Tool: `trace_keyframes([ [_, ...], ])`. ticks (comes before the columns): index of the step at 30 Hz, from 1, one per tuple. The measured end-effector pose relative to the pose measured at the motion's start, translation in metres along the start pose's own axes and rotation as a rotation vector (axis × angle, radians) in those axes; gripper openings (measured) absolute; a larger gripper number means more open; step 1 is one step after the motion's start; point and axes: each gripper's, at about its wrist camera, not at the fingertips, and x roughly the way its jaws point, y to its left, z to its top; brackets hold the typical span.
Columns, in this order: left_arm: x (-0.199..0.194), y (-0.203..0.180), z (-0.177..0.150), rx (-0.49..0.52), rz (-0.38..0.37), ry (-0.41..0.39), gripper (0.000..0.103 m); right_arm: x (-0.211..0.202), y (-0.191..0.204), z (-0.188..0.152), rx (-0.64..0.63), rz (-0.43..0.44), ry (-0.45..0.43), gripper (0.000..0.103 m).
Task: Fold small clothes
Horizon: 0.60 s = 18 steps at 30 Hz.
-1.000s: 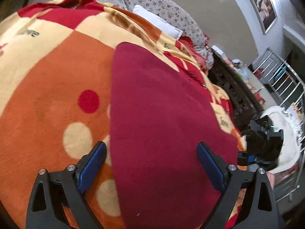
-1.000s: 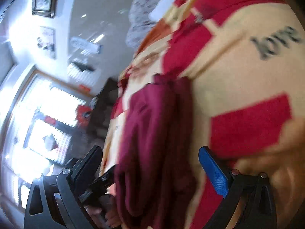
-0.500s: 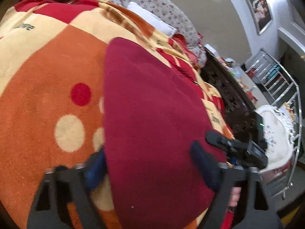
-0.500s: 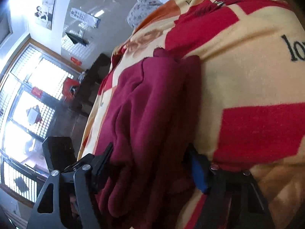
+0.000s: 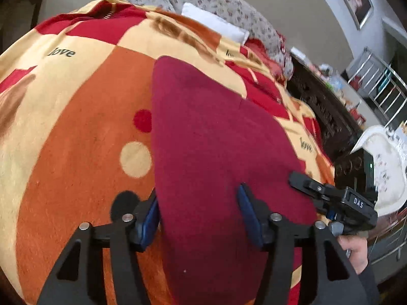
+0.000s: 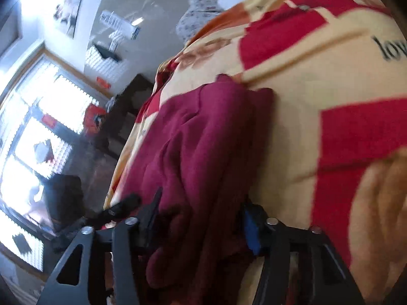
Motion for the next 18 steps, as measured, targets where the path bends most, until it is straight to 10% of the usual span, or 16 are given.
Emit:
trace_keyframes([
  [7, -0.062, -0.033, -0.026, 0.152, 0.379, -0.231, 0.102, -0.068, 0.045, -0.025, -0.192, -0.155, -0.096, 0.068],
  [14, -0.075, -0.063, -0.058, 0.184, 0.430, -0.197, 0.103, -0.100, 0.101, -0.104, -0.504, -0.529, -0.157, 0.080],
  [18, -0.087, -0.066, -0.080, 0.203, 0.482, -0.208, 0.103, -0.107, 0.105, -0.138, -0.537, -0.539, -0.166, 0.080],
])
